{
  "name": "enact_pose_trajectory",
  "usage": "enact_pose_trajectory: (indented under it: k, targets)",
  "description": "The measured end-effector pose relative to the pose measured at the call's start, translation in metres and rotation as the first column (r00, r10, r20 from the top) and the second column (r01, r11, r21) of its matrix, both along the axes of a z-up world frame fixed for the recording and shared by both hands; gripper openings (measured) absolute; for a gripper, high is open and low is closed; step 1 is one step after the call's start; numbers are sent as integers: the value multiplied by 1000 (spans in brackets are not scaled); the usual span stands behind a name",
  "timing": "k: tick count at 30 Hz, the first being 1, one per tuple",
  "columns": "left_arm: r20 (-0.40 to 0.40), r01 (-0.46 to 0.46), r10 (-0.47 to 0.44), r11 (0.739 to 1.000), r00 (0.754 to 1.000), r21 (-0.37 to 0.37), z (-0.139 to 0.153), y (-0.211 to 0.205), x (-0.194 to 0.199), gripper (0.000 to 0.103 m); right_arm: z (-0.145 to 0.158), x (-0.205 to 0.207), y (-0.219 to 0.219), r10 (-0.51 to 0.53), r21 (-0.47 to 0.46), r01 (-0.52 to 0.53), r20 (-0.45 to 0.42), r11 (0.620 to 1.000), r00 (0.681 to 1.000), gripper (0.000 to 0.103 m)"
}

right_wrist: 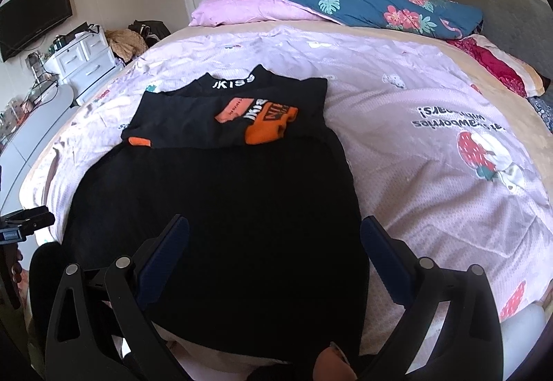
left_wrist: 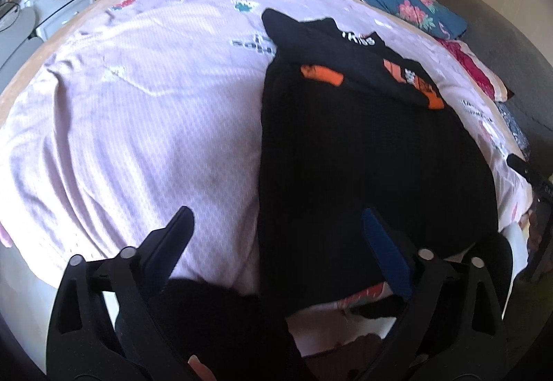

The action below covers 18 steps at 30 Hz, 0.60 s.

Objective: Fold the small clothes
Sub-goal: 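Grasp the black shirt hem with the left gripper while the right gripper grasps it too, then lift the hem with both grippers and fold it over toward the collar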

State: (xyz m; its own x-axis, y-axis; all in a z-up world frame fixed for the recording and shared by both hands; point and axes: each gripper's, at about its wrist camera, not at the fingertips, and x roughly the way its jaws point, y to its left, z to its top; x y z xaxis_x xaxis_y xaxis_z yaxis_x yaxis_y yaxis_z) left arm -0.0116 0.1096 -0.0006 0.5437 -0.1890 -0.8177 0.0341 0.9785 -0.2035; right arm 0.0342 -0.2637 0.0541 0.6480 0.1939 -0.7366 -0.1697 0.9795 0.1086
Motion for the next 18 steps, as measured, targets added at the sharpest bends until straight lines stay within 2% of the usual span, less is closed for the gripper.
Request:
enact_pose_trajectory:
  k: [2,4,7,14,18]
  targets:
    - [-12,12,-12,1000,1000,-21,-5,-1,-4,78,-3,-2,-2,-3,-4,3,-7,1000,1000,99]
    - [-37,27,-28,999,999,-39,-12,-2,-9,65,-5,-5,-4,-4,-9,4,-13,1000,1000,99]
    - [-64,36,-41,997,997,-66,-20,-4,-13,56,-8,-10,-6,-4,-14,3,-17,1000,1000,99]
    - [-111,40,-51,995,992,-92,-34,-6,-16,55,-18,-23,-8,23,-38,-24,-38,999,999,99]
    - [-130,38,-51,994,990,-99,-40,-7,-15,37,-27,-32,-12,32,-50,-35,-65,998,997,99]
